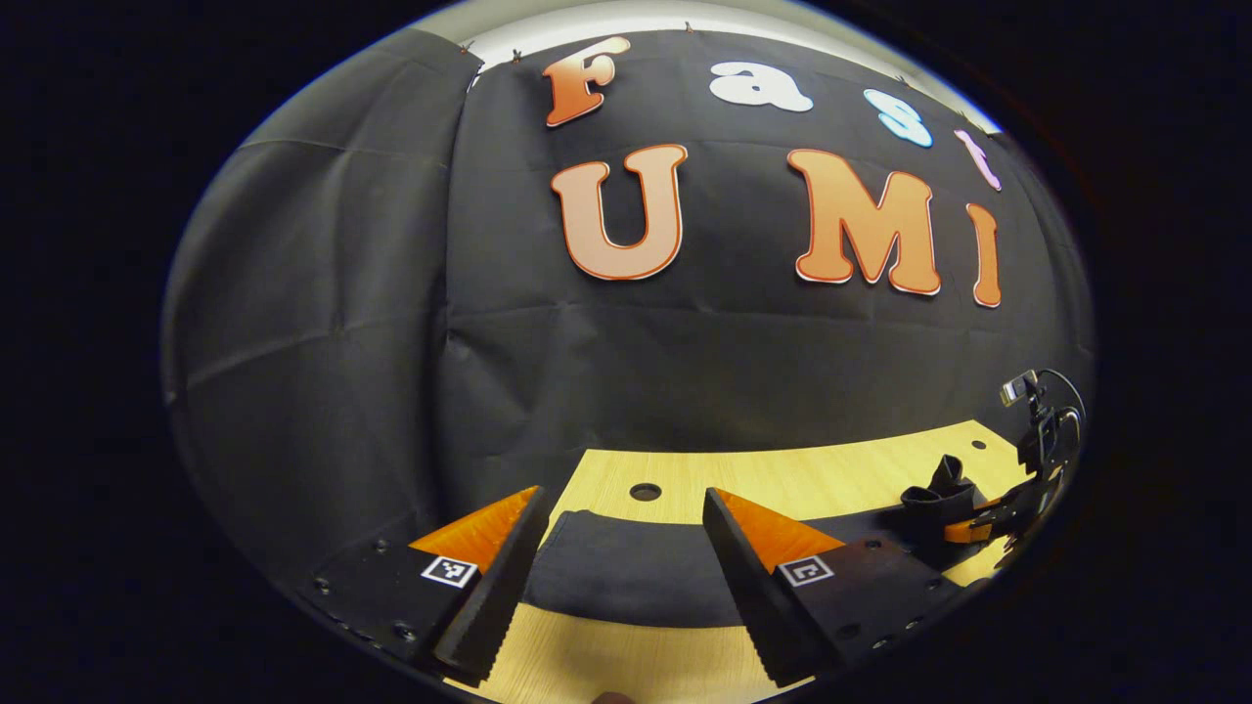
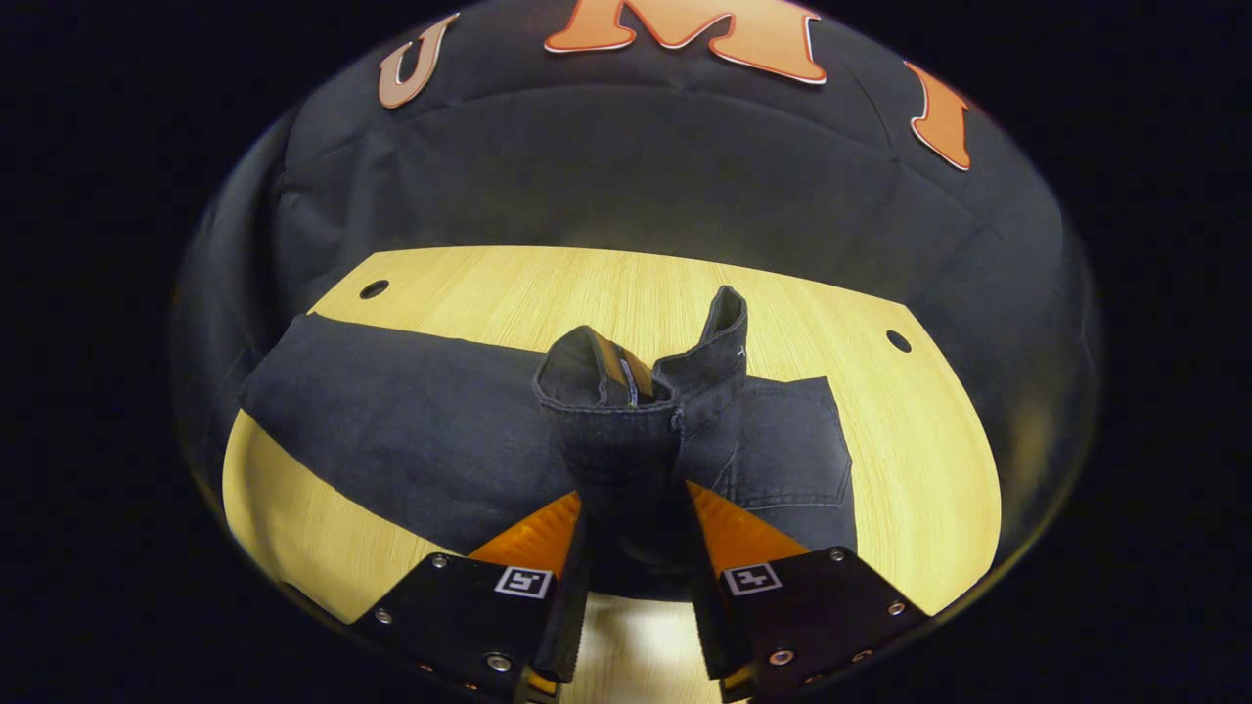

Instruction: Grasp the waist and the cuffs of the jeans and fold them to make the two legs overlap; first hold the waist and fold one-third of the jeans toward the cuffs, then hold the cuffs and fold the remaining one-third in the same direction to finish folding.

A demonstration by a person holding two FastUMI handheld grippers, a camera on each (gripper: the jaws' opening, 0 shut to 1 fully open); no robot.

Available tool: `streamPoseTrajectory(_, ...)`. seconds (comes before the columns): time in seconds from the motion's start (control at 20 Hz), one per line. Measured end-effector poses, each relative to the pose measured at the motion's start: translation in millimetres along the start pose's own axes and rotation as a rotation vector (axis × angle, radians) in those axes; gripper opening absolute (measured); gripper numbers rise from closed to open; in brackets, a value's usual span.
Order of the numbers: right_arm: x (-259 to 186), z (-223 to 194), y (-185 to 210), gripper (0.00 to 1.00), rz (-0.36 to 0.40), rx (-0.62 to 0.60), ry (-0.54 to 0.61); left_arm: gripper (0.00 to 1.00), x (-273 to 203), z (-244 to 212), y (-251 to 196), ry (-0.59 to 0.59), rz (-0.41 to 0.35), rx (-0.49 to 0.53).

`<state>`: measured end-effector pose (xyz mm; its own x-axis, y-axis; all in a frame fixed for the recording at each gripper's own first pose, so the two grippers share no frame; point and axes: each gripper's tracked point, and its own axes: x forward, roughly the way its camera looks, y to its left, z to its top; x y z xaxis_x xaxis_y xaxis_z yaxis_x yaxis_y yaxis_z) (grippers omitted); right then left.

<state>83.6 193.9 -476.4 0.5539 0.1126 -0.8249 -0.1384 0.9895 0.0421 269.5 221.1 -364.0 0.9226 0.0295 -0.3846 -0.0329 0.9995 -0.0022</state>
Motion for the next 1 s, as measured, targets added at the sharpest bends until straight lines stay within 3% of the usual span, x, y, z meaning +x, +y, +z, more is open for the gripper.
streamPoseTrajectory(0.05,-2.3,-1.5,4.9,0.52,0.017,0.014,0.010,0.95,2.6,-6.3,-1.4,0.032,-0.016,-0.023)
streamPoseTrajectory(0.15,-9.2,0.0,28.4,0.63,0.130,0.090,0.023,0.96,10.1,-24.7,-6.7,0.123,-0.049,-0.103)
streamPoseTrajectory(0.2,-14.6,1.3,39.5,0.74,0.176,0.121,0.030,0.97,14.9,-37.4,-8.3,0.152,-0.036,-0.134)
streamPoseTrajectory(0.25,-16.8,2.8,42.7,0.70,0.188,0.137,0.025,0.97,21.9,-38.9,-0.5,0.182,-0.030,-0.165)
streamPoseTrajectory(0.3,-18.6,3.9,41.8,0.81,0.187,0.146,0.021,0.98,27.3,-46.5,6.7,0.224,-0.021,-0.191)
streamPoseTrajectory(0.4,-21.1,5.1,46.5,0.83,0.189,0.170,0.020,0.98,34.6,-67.0,11.6,0.322,-0.027,-0.202)
streamPoseTrajectory(0.55,-32.2,15.8,43.6,0.83,0.162,0.203,-0.017,0.98,59.9,-107.0,22.5,0.488,-0.003,-0.246)
streamPoseTrajectory(0.85,-74.2,29.8,7.4,0.86,0.052,0.233,-0.110,0.98,87.5,-187.5,46.2,0.892,0.075,-0.566)
streamPoseTrajectory(1.0,-94.9,29.7,-11.3,0.87,-0.001,0.259,-0.146,0.98,95.6,-207.7,60.7,1.001,0.136,-0.688)
